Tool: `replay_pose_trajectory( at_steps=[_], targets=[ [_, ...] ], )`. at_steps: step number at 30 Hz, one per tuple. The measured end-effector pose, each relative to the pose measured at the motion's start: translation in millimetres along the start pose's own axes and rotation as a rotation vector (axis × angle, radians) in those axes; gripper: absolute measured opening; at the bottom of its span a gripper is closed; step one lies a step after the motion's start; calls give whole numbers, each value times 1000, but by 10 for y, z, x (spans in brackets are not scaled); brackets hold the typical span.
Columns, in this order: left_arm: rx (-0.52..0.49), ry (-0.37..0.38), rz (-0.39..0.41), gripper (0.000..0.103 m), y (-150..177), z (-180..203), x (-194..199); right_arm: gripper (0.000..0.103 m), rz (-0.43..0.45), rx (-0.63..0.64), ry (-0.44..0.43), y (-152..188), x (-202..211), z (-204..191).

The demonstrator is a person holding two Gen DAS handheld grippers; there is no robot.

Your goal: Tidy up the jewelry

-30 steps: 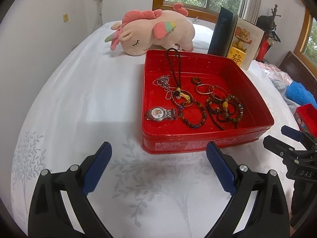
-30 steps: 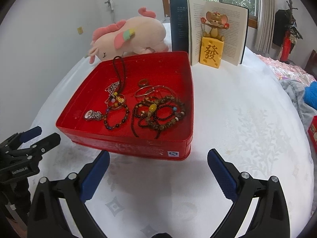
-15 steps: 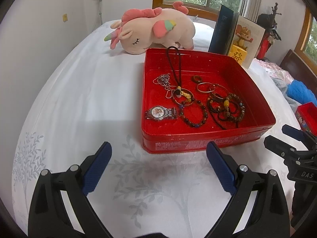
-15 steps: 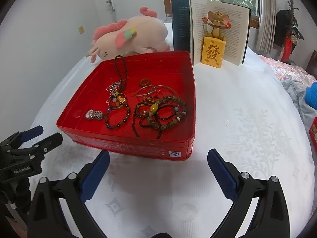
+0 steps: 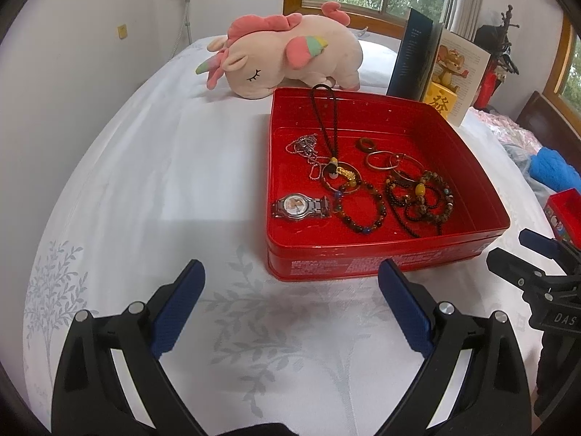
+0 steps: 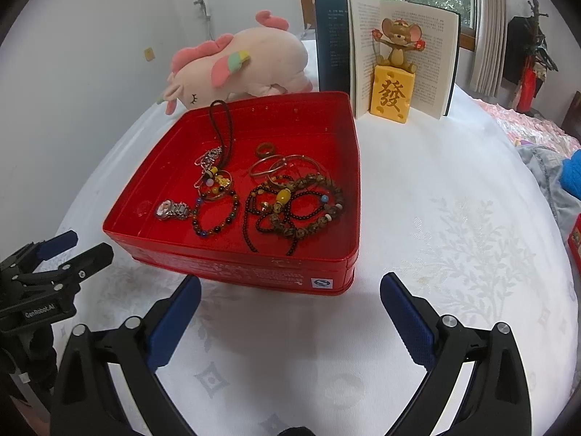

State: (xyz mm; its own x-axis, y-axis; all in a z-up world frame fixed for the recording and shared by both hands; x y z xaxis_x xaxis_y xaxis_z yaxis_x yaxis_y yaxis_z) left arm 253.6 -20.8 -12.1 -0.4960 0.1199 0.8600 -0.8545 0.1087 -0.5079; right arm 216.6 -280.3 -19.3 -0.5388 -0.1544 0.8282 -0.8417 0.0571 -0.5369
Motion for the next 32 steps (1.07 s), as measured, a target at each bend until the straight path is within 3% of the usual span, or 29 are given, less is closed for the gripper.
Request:
replay_pose_trajectory(
  at_steps=[32],
  targets=[
    [12, -3, -11, 95, -7, -37, -8, 99, -7, 6, 3, 3, -37, 0]
  ],
)
Point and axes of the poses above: each gripper's, at about its wrist camera, not at the fingertips, and x roughly against the way its jaws point, z to its right, y to its underside, the point moved 1 cm from there along -x, roughly the way its jaws point, and after that the axes turned 7 degrees about -z, right-handed, at the moved point
